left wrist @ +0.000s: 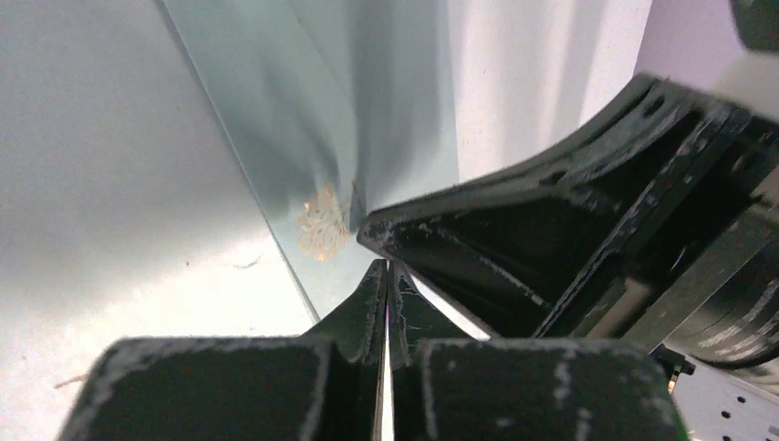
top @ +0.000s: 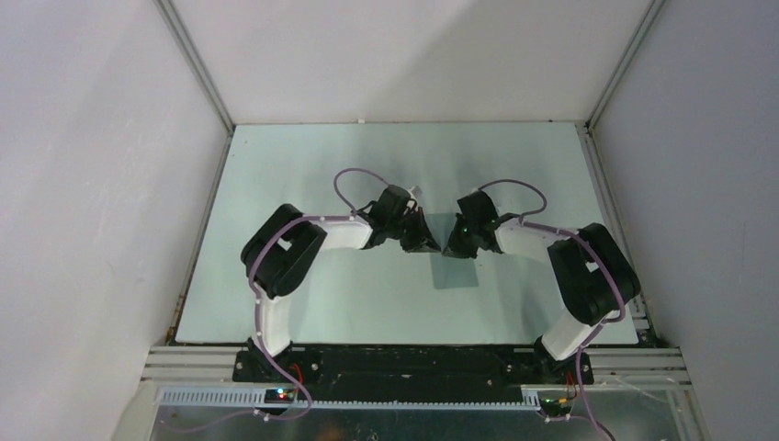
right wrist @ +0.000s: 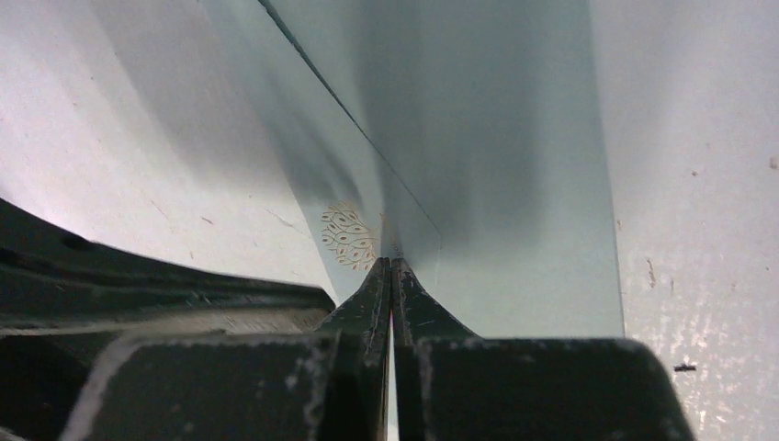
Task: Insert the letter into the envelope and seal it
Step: Seal the envelope flap on the envelope.
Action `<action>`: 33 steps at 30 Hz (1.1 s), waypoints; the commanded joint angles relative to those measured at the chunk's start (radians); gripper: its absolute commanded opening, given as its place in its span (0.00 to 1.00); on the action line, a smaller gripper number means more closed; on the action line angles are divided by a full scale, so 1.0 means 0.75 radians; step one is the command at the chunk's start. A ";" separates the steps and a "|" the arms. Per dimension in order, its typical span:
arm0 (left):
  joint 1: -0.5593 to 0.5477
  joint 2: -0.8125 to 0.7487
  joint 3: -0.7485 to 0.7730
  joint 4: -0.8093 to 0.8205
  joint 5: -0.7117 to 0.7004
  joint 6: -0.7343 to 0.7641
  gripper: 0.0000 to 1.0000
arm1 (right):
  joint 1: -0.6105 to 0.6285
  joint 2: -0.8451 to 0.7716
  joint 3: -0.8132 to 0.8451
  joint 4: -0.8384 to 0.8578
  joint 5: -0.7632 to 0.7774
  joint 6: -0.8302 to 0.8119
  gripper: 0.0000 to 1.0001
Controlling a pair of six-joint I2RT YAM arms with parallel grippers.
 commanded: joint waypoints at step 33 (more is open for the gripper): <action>0.038 0.255 0.512 -0.356 -0.059 0.145 0.03 | 0.013 -0.063 0.023 -0.180 0.093 -0.023 0.00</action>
